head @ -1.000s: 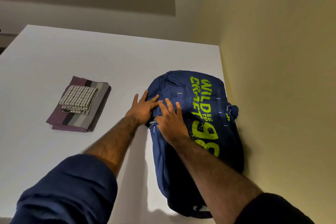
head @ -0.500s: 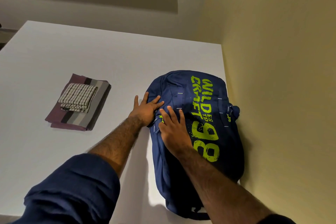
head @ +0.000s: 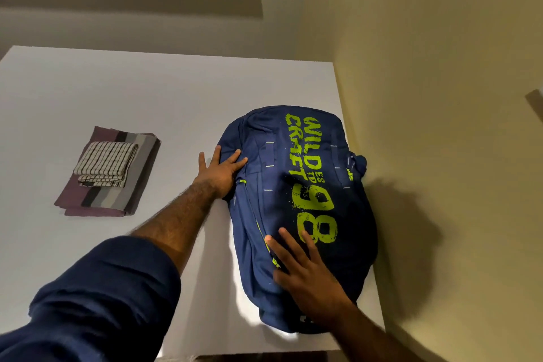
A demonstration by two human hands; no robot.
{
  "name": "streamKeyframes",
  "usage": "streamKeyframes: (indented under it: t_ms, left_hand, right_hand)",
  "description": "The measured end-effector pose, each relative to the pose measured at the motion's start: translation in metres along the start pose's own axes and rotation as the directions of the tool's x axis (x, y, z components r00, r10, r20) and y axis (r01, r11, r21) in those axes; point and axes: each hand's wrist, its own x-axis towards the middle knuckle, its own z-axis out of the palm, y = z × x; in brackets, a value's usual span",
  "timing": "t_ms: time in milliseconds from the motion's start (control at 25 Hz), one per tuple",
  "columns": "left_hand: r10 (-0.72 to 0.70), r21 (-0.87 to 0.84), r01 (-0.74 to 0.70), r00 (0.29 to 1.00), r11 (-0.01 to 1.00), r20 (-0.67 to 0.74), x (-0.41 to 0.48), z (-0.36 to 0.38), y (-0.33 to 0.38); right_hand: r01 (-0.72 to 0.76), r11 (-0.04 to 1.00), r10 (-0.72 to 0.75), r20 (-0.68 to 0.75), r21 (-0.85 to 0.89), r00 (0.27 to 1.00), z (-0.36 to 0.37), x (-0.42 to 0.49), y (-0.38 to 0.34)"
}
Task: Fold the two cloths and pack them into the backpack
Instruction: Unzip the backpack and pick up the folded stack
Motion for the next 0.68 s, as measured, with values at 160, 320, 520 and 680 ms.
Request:
streamKeyframes:
  t_ms: [160,320,520,680]
  left_hand:
    - [0.024,-0.049,-0.039,0.962,0.998,-0.273,-0.032,-0.008,0.029]
    - [0.517,0.1,-0.546,0.696,0.832,-0.499,-0.106,0.043,0.069]
    - [0.588,0.242,-0.537,0.716,0.808,-0.376,-0.138,0.078,0.085]
    - [0.538,0.272,-0.464,0.73,0.843,-0.421,-0.137,0.077,0.1]
  right_hand:
    - [-0.055,0.999,0.055,0.062,-0.001,0.997,-0.002,-0.026,0.004]
    - [-0.079,0.993,0.075,0.041,0.089,0.996,-0.007,-0.02,-0.006]
    - [-0.316,0.94,0.304,0.108,0.128,0.947,-0.013,-0.006,-0.012]
    - [-0.605,0.724,0.592,0.152,0.332,0.791,-0.026,-0.005,-0.02]
